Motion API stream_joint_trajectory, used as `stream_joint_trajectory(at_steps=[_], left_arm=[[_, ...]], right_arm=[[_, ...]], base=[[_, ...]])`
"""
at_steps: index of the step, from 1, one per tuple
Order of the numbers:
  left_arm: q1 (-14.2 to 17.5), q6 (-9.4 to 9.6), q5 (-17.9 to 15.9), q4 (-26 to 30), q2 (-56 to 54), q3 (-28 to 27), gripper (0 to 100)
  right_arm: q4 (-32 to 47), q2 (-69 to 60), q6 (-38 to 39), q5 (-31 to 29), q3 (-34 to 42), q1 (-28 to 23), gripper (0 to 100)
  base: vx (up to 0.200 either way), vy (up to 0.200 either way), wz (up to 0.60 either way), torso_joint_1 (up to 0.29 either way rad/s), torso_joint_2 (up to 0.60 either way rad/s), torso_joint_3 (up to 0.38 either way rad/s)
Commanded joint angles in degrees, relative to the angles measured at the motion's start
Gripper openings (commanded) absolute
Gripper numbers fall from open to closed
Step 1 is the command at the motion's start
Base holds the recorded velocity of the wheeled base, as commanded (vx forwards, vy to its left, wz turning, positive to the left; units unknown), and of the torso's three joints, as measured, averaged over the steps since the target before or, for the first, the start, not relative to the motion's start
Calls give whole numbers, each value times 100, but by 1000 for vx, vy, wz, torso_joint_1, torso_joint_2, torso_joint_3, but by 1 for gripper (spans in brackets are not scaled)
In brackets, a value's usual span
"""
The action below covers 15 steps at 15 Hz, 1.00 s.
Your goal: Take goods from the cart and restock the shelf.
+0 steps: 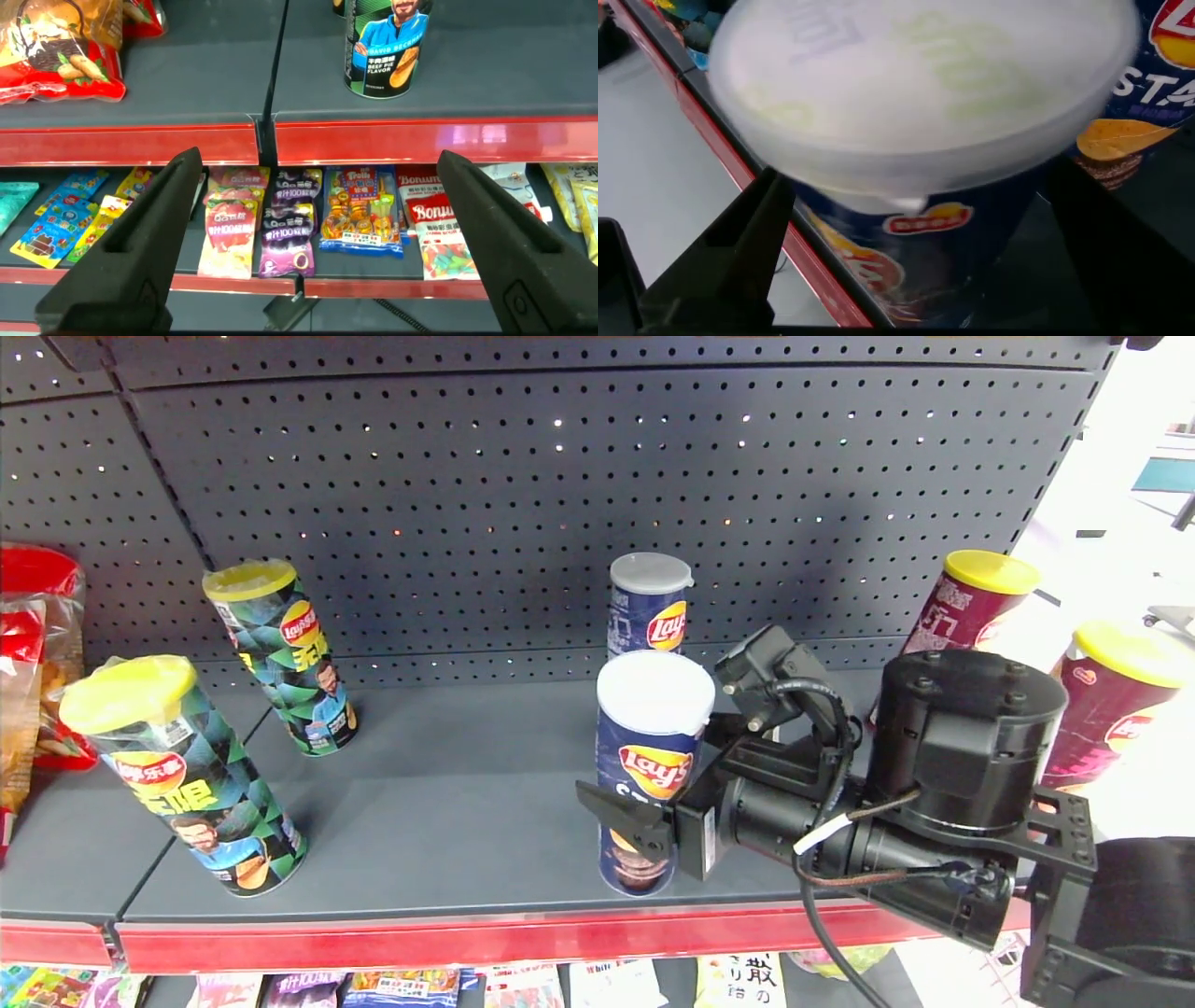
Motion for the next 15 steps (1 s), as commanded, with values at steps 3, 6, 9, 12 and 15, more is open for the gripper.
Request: stream_joint_trajectory(at_steps=[3,6,9,12,15], left_arm=[[4,-1,3,1,0,2,100],[-4,-1,3,1,0,2,100],[-4,-1,3,1,0,2,100],[-4,-10,-23,1,0,11,100],[-4,-1,-58,1,0,11,100]], right_arm=[[-18,-28,18,-65,174,-7,100],[-18,-80,18,-100,288,-16,100],[-18,-71,27,-179,561,-165,100],[-18,-318,18,-179,868,-174,100],[-18,-643,18,-179,1141,-174,100]], base=[[0,0,0,0,0,0],[0,0,0,0,0,0],[0,0,0,0,0,0],[0,0,0,0,0,0],[0,0,0,0,0,0]])
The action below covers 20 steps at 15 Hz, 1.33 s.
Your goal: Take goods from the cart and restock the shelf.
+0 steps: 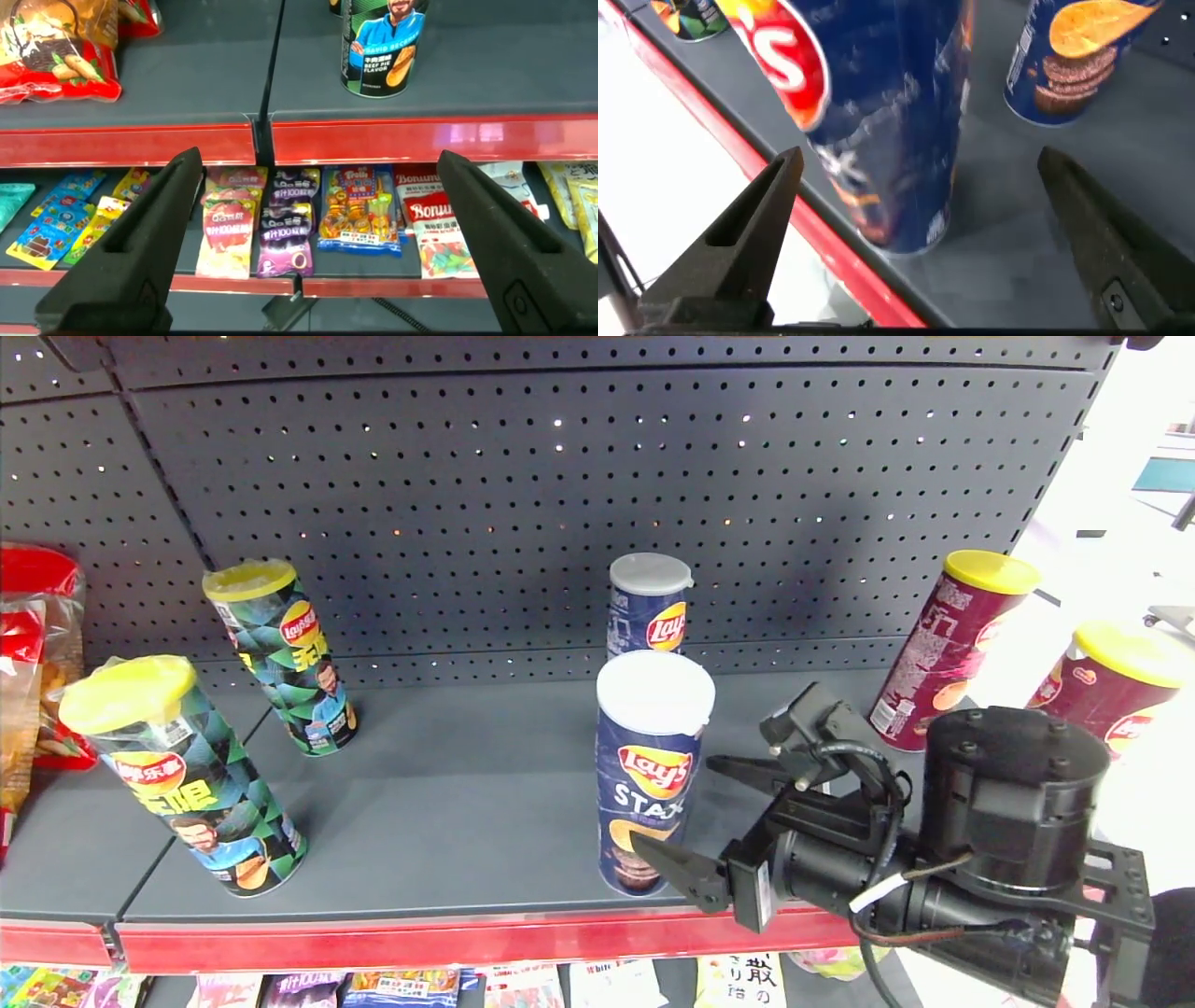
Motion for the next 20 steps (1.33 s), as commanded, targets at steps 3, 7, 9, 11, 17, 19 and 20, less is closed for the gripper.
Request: stream_joint_trajectory(at_steps=[3,7,9,11,17,19,20], left_arm=[[-28,2,-340,1,44,-9,100],[-37,28,-1298,1,369,-79,100],[-46,19,-1562,-8,835,-492,100],[-46,10,-2001,-8,1652,-1134,100],[-37,503,-3522,-34,3894,-2144,100],[-63,599,-3706,-289,4605,-2144,100],[-90,731,-3732,-430,4931,-2136,100]], right_arm=[[-9,-881,34,45,745,97,100],[61,-2735,-19,89,2309,176,100],[114,-3544,-36,54,2713,150,100],[791,-4502,-124,-69,2687,-342,100],[7392,-8343,-107,-201,358,-2821,100],[8473,-8413,104,-342,-257,-3638,100],[8552,-8369,210,-403,-222,-4104,100]], base=[[0,0,0,0,0,0],[0,0,0,0,0,0],[0,0,0,0,0,0],[0,0,0,0,0,0],[0,0,0,0,0,0],[0,0,0,0,0,0],[0,0,0,0,0,0]])
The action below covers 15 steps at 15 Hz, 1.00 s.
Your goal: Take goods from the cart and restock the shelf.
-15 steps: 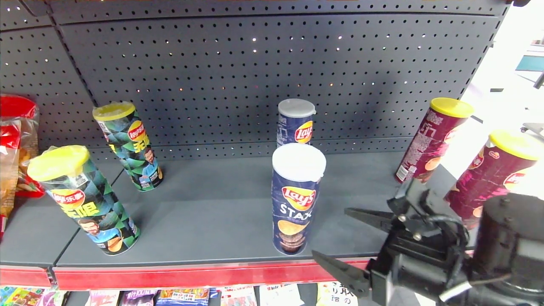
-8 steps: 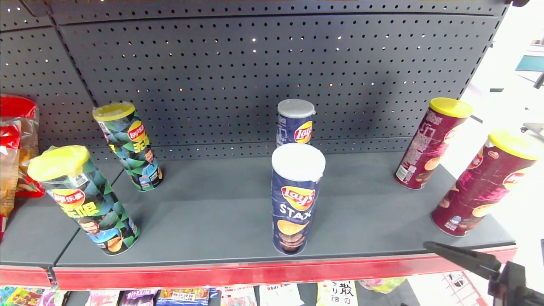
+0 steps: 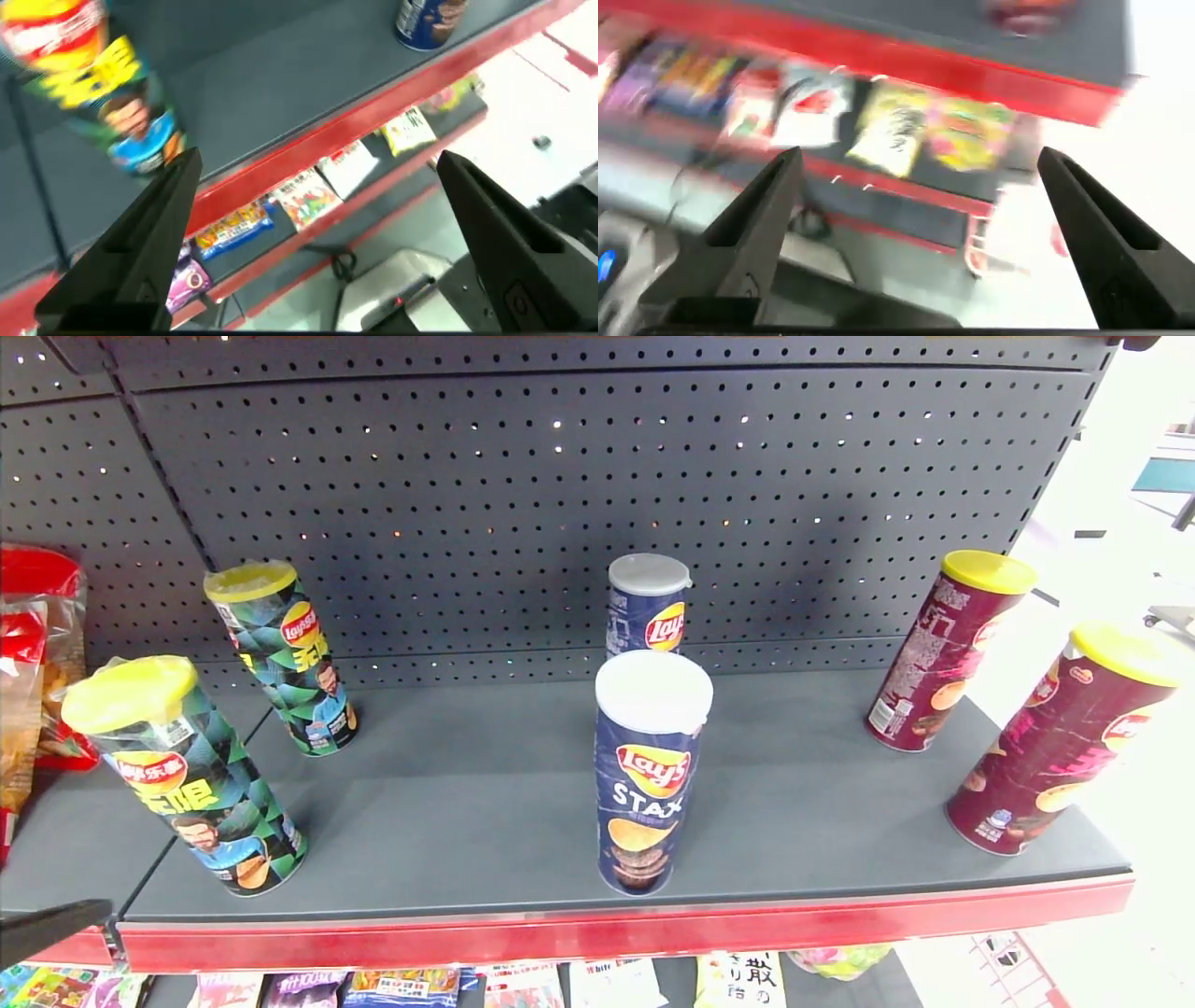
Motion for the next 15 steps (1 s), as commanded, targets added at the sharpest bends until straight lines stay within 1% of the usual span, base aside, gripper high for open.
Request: stream_joint_trajectory(at_steps=[1,2,4,5,7,8,9,10,11,12,13,14,15], left_arm=[[-37,244,-129,-295,1271,-79,100],[-46,349,-129,-524,1675,-88,100],[-73,384,-129,-954,2220,-88,100],[-108,384,-129,-1121,2422,-88,100],[-327,384,-129,-1280,2703,-79,100],[-468,384,-129,-1280,2774,-88,100],[-609,384,-94,-1297,2941,-97,100],[-697,384,-85,-1315,3072,-106,100],[-793,384,-67,-1315,3248,-150,100],[-951,384,64,-1315,3398,-237,100],[-1048,367,311,-1315,3591,-343,100],[-1118,331,442,-1332,3776,-431,100],[-1154,331,451,-1455,3969,-527,100]], right_arm=[[588,-712,194,-134,-521,-1413,100],[623,-712,185,-143,-495,-1853,100],[781,-817,168,-143,-337,-2389,100],[720,-1055,150,-108,-143,-2547,100],[597,-1213,203,-64,50,-2556,100],[307,-1213,229,95,147,-2556,100],[-71,-1213,238,455,498,-2556,100],[-766,-1213,229,499,990,-2556,100],[-1733,-1204,133,508,1650,-2556,100],[-2901,-1204,-219,499,2493,-2556,100],[-3499,-1204,-342,508,2775,-2556,100],[-3235,-1204,-324,525,2722,-2556,100],[-3200,-1204,-298,508,2766,-2556,100]], base=[[0,0,0,0,0,0],[0,0,0,0,0,0],[0,0,0,0,0,0],[0,0,0,0,0,0],[0,0,0,0,0,0],[0,0,0,0,0,0],[0,0,0,0,0,0],[0,0,0,0,0,0],[0,0,0,0,0,0],[0,0,0,0,0,0],[0,0,0,0,0,0],[0,0,0,0,0,0],[0,0,0,0,0,0]])
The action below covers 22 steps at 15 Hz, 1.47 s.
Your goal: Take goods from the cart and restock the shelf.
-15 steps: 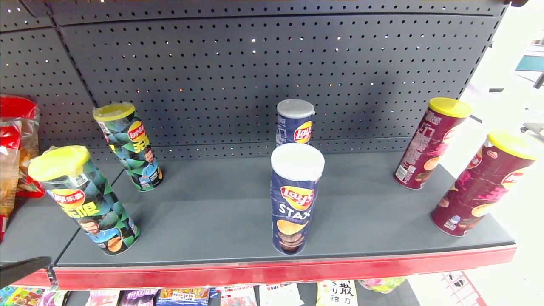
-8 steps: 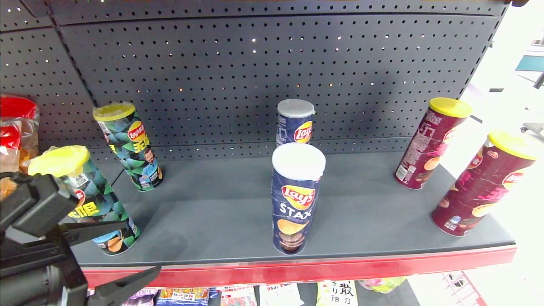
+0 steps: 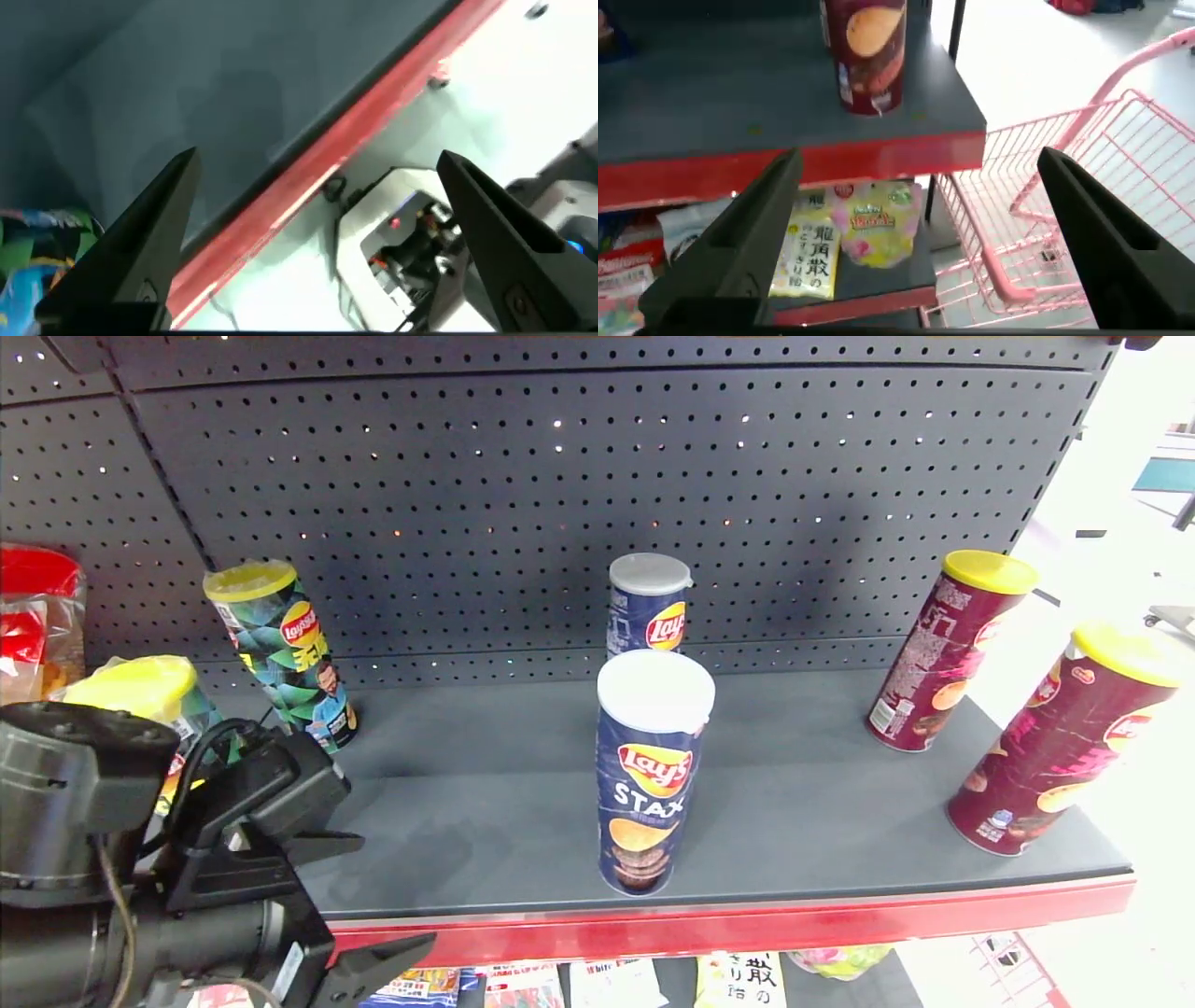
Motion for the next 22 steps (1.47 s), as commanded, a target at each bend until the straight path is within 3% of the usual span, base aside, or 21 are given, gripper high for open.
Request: stream_joint_trajectory(at_steps=[1,4,8,16,18,20,22], left_arm=[[-116,4,53,-276,641,-206,100],[-187,153,97,-663,1142,-356,100],[-617,118,501,-663,1757,-813,100],[-661,101,1108,-689,2680,-1551,100],[-670,48,1248,-689,2856,-1762,100],[-802,-154,1248,-803,3014,-1920,100],[-864,-172,1248,-944,3111,-1946,100]], right_arm=[[42,31,-37,13,307,0,100],[51,31,-20,13,307,0,100],[42,31,-20,13,307,0,100],[51,31,-11,13,307,0,100],[51,31,-11,13,307,0,100],[51,31,-11,4,307,0,100],[51,31,-11,13,307,0,100]], base=[[0,0,0,0,0,0],[0,0,0,0,0,0],[0,0,0,0,0,0],[0,0,0,0,0,0],[0,0,0,0,0,0],[0,0,0,0,0,0],[0,0,0,0,0,0]])
